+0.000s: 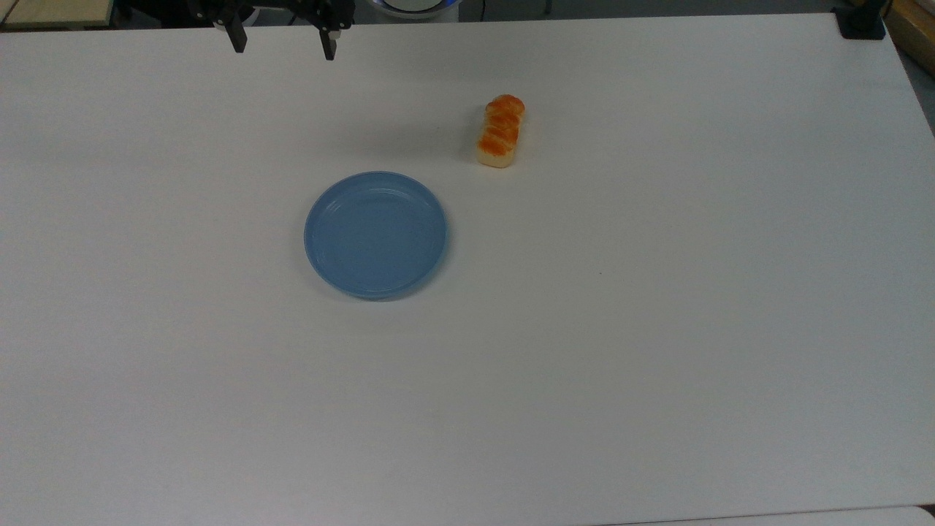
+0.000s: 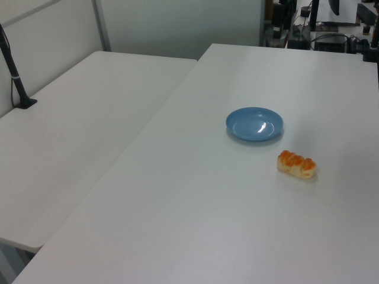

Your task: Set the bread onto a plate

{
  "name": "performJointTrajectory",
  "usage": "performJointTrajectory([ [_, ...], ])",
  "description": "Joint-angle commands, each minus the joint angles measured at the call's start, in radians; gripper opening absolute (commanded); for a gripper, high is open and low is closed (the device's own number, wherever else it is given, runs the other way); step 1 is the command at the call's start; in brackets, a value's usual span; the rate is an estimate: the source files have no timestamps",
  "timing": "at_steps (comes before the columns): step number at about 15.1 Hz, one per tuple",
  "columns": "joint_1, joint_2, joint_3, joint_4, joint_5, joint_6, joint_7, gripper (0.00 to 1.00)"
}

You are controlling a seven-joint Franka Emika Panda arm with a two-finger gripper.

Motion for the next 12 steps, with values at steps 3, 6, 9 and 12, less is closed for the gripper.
performJointTrajectory([
  [3,0.022,-0.018,-0.025,-0.003,0.010,-0.028,-0.023,1.00],
  [6,0.021,-0.018,-0.025,-0.003,0.009,-0.028,-0.025,1.00],
  [9,0.022,-0.022,-0.028,-0.003,0.009,-0.031,-0.023,1.00],
  [12,0.022,-0.035,-0.028,-0.004,0.009,-0.040,-0.025,1.00],
])
